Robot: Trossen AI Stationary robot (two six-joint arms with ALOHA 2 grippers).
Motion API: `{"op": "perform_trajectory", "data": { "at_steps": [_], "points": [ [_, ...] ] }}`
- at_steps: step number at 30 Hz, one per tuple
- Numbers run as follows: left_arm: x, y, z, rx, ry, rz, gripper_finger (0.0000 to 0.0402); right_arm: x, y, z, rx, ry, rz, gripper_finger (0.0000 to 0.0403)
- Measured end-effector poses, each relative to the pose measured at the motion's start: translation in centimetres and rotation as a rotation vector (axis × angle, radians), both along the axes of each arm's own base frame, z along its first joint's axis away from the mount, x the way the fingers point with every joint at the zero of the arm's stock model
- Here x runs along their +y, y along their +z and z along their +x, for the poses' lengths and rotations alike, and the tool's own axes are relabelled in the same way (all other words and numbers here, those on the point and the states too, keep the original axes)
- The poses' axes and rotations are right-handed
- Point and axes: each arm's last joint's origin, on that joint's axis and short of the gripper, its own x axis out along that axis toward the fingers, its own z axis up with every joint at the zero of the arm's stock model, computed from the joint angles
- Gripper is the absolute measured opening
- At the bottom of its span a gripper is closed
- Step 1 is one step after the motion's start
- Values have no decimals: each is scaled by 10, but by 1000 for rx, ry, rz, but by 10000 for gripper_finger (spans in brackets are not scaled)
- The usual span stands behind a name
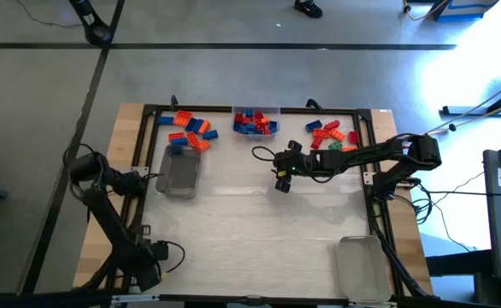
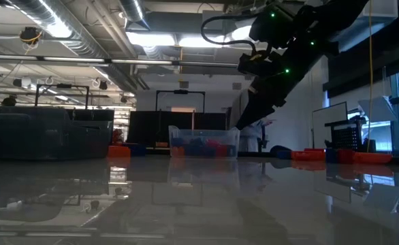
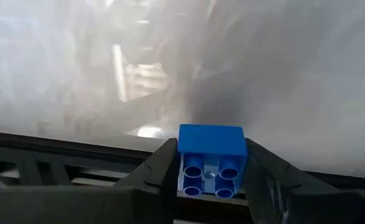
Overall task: Sort blocks by size
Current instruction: Put the blue 4 stud game piece into the transparent bin
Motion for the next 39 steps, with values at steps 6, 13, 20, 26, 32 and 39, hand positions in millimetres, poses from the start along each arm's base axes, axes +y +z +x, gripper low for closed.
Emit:
{"op": "perform_trajectory", "data": {
  "at_steps": [6, 13, 20, 26, 32, 39],
  "points": [
    [27, 51, 21, -198, 83, 28, 127, 0, 0, 0, 3, 0, 0, 193],
    [86, 110, 45, -628, 178, 71, 127, 0, 1, 1, -9, 0, -1, 193],
    [153, 149, 71, -961, 132, 302, 131, 0, 1, 1, -19, -18, 4, 193],
    [220, 154, 111, -1063, 113, 481, 125, 0, 1, 1, -21, -19, 4, 193],
    [294, 132, 137, -1185, 205, 519, 129, -1, 4, 4, -72, -37, 17, 193],
    [363, 95, 157, -1296, 355, 532, 129, -1, 5, 7, -105, -41, 13, 193]
  ]
}}
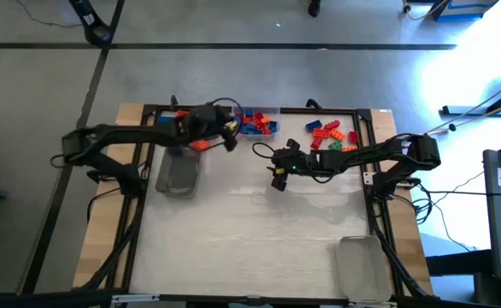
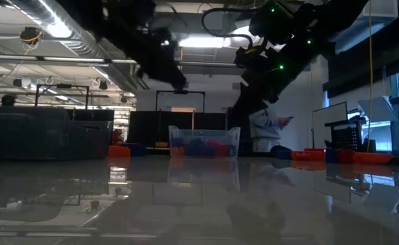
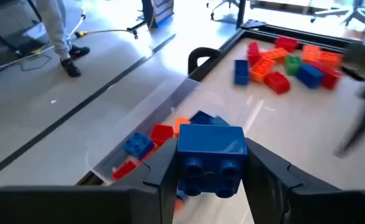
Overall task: Sort blocks by size
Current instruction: Put the blue 4 stud game piece into the transparent bin, then put the red 8 stud game piece into the gray bin
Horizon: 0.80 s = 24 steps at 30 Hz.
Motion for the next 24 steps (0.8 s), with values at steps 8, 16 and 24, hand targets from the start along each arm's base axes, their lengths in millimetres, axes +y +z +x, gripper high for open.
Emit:
{"op": "perform_trajectory", "data": {
  "at_steps": [8, 16, 24],
  "points": [
    [43, -50, 24, 26, 73, 22, 138, -1, 2, 1, -20, -27, -25, 193],
    [65, -57, 29, 35, 120, 50, 187, -2, 3, 2, -32, -55, -49, 193],
    [56, -46, 28, 70, 73, 96, 254, -3, 4, 2, -38, -97, -78, 193]
  ]
}}
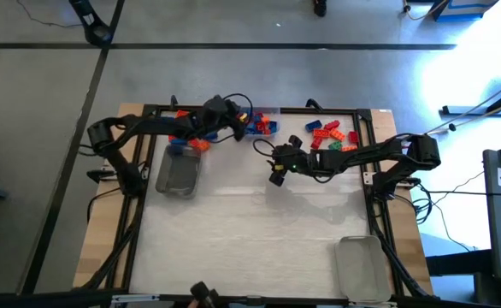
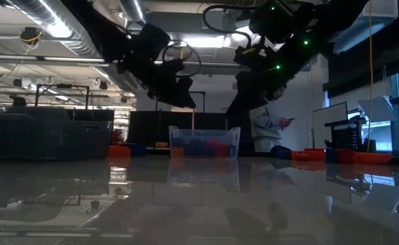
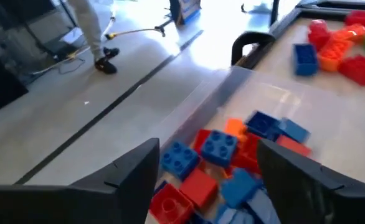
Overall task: Sort blocks by size
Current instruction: Put the red 8 stud game piece into the gray bin
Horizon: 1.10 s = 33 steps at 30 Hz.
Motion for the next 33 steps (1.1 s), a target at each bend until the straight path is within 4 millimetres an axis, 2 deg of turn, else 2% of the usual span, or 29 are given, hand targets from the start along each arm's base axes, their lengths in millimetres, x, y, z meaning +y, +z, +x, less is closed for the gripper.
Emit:
{"op": "perform_trajectory", "data": {
  "at_steps": [6, 10, 14, 19, 22, 26, 33],
  "points": [
    [-23, 27, -15, 48, -60, 22, 250, 0, 3, 3, -36, 21, 3, 193],
    [-41, 35, -37, 58, -82, 17, 241, 0, 4, 3, -39, 25, -14, 193],
    [-63, 36, -63, 33, -102, 5, 236, 0, 8, 3, 12, 22, -27, 193],
    [-89, 27, -91, -21, -129, -35, 235, -1, 31, -3, 115, -19, -15, 193],
    [-102, 19, -104, -43, -158, -47, 235, -5, 43, -16, 215, -96, -11, 193],
    [-114, 6, -118, -46, -184, -64, 235, -22, 55, -39, 278, -265, 81, 193],
    [-122, -4, -125, -52, -204, -83, 235, -59, 50, -83, 440, -554, 384, 193]
  ]
}}
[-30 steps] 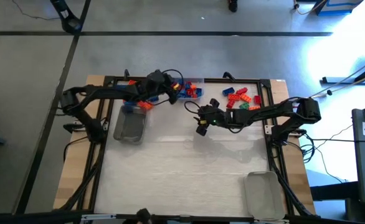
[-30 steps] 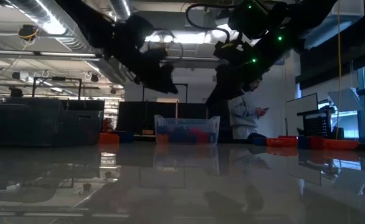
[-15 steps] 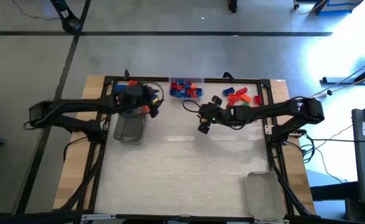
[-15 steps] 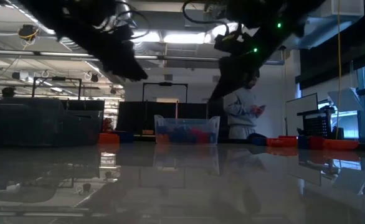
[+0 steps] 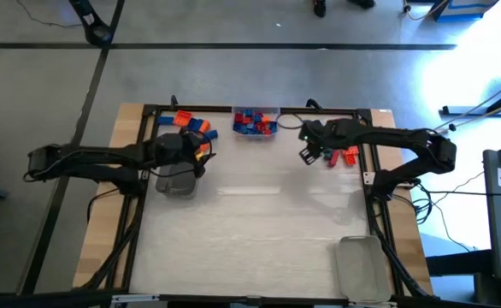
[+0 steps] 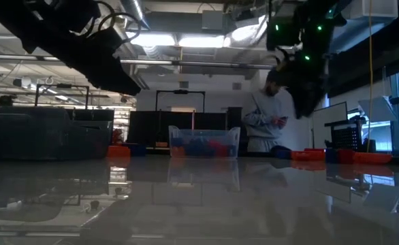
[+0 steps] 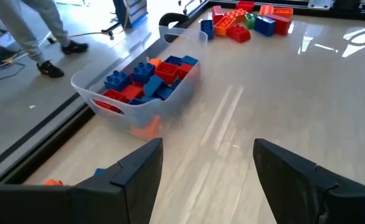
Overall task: Sort blocks by size
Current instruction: Put the red 8 stud game piece into the gray bin
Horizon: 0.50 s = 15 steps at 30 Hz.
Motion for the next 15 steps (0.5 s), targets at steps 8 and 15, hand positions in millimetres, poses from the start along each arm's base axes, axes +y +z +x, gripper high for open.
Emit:
{"op": "perform_trajectory", "data": {
  "at_steps": [8, 15],
  "points": [
    [-3, -8, -1, 9, -21, 11, 235, -10, -6, -24, 98, -191, 198, 196],
    [-3, -9, -2, 15, -24, 17, 235, -3, -37, -39, 170, -287, 233, 258]
  ]
}}
